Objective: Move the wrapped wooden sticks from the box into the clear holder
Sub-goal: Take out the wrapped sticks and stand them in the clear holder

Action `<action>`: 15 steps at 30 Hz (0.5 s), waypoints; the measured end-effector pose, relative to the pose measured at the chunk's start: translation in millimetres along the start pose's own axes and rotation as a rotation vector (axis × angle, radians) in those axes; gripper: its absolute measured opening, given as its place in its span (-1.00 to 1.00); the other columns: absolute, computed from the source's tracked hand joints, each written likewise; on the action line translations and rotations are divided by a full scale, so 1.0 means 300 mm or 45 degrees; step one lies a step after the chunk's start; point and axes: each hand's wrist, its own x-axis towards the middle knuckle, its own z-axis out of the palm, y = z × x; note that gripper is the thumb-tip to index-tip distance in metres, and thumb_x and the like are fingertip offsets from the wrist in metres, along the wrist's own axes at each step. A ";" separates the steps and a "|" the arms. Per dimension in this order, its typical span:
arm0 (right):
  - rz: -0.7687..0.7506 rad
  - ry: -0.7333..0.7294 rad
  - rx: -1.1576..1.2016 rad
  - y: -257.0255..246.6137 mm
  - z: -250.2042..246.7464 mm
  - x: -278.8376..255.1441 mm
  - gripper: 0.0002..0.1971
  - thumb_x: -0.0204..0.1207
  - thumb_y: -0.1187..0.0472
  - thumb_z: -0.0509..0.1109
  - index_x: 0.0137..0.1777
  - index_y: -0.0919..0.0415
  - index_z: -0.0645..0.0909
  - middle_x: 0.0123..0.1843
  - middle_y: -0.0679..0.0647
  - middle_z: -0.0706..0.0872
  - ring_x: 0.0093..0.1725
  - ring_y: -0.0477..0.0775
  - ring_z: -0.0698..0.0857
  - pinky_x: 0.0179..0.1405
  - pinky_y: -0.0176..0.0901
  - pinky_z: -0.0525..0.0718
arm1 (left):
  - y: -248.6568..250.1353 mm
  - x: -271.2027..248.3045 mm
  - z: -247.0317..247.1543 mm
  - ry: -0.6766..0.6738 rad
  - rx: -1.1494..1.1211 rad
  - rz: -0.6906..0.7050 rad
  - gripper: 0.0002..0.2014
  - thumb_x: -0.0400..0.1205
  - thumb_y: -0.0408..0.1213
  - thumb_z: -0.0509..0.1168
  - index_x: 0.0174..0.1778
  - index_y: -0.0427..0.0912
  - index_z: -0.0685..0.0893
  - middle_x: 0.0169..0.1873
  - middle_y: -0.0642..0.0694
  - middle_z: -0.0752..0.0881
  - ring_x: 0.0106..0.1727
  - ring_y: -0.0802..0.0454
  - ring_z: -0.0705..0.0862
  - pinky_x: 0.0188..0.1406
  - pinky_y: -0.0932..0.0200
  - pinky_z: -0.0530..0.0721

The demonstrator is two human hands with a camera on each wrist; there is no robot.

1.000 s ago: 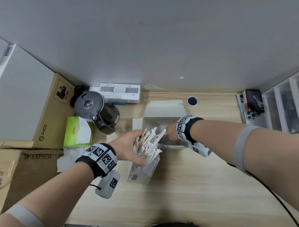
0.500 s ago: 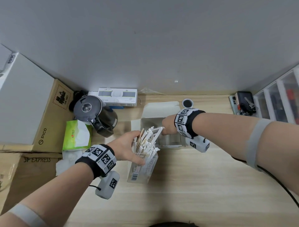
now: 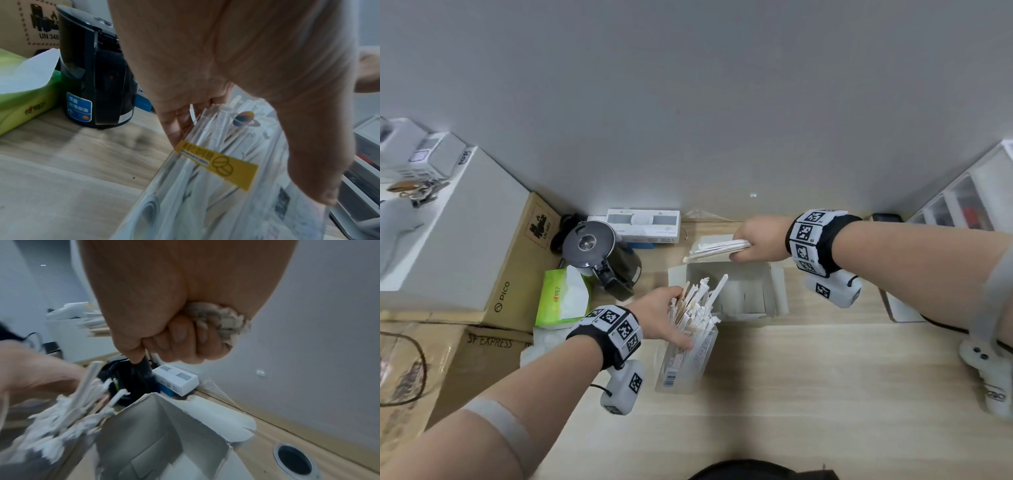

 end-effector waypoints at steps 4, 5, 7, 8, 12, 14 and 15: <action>-0.153 -0.115 -0.175 -0.082 -0.001 -0.052 -0.74 0.59 0.00 0.28 -0.14 0.18 0.66 -0.28 0.08 0.69 -0.34 0.10 0.54 -0.31 -0.12 0.55 | 0.019 -0.014 0.010 0.039 0.021 -0.006 0.06 0.03 0.12 0.74 0.47 -0.09 0.53 0.24 0.03 0.75 0.22 0.05 0.74 0.33 -0.03 0.70; -0.169 -0.143 -0.292 -0.104 0.003 -0.059 -0.76 0.57 0.01 0.28 -0.14 0.14 0.66 -0.27 0.06 0.70 -0.34 0.09 0.55 -0.30 -0.11 0.57 | 0.031 -0.017 0.013 0.035 0.019 0.002 -0.08 0.08 0.05 0.75 0.36 -0.08 0.58 0.14 0.01 0.78 0.13 0.02 0.77 0.25 -0.03 0.74; -0.199 -0.175 -0.547 -0.148 0.010 -0.069 -0.80 0.56 0.01 0.27 -0.15 0.10 0.65 -0.31 0.01 0.66 -0.34 0.09 0.58 -0.28 -0.10 0.62 | 0.051 -0.023 0.020 0.038 0.035 0.016 -0.30 0.15 -0.03 0.76 0.14 -0.04 0.60 -0.01 -0.01 0.78 -0.01 -0.01 0.78 0.03 0.03 0.78; -0.209 -0.187 -0.656 -0.170 0.015 -0.070 -0.81 0.57 0.02 0.28 -0.15 0.10 0.63 -0.33 -0.01 0.62 -0.34 0.10 0.59 -0.29 -0.10 0.63 | 0.058 -0.027 0.024 0.039 0.039 0.022 -0.35 0.17 -0.04 0.75 0.09 -0.01 0.58 -0.03 0.02 0.76 -0.06 0.06 0.76 -0.09 0.15 0.74; -0.185 -0.243 -0.946 -0.247 0.041 -0.059 -0.91 0.55 0.15 0.35 -0.14 0.13 0.62 -0.37 -0.03 0.60 -0.44 0.05 0.57 -0.50 -0.19 0.51 | 0.089 -0.036 0.043 0.052 0.021 0.049 -0.20 0.20 -0.04 0.74 0.32 -0.10 0.56 0.03 0.09 0.71 -0.06 0.23 0.67 -0.23 0.44 0.53; -0.168 -0.266 -1.044 -0.286 0.049 -0.052 -0.93 0.44 0.15 0.49 -0.19 0.10 0.66 -0.40 -0.06 0.67 -0.47 0.00 0.64 -0.48 -0.21 0.61 | 0.105 -0.040 0.048 0.061 0.016 0.057 -0.17 0.22 -0.03 0.73 0.37 -0.14 0.54 0.08 0.06 0.70 0.01 0.18 0.68 -0.15 0.40 0.56; -0.187 -0.276 -1.087 -0.302 0.052 -0.051 -0.88 0.39 0.14 0.54 -0.24 0.07 0.64 -0.42 -0.07 0.67 -0.46 0.00 0.67 -0.44 -0.19 0.66 | 0.112 -0.042 0.049 0.055 0.010 0.057 -0.13 0.20 -0.01 0.73 0.39 -0.16 0.52 0.12 0.04 0.70 0.07 0.12 0.68 -0.08 0.35 0.57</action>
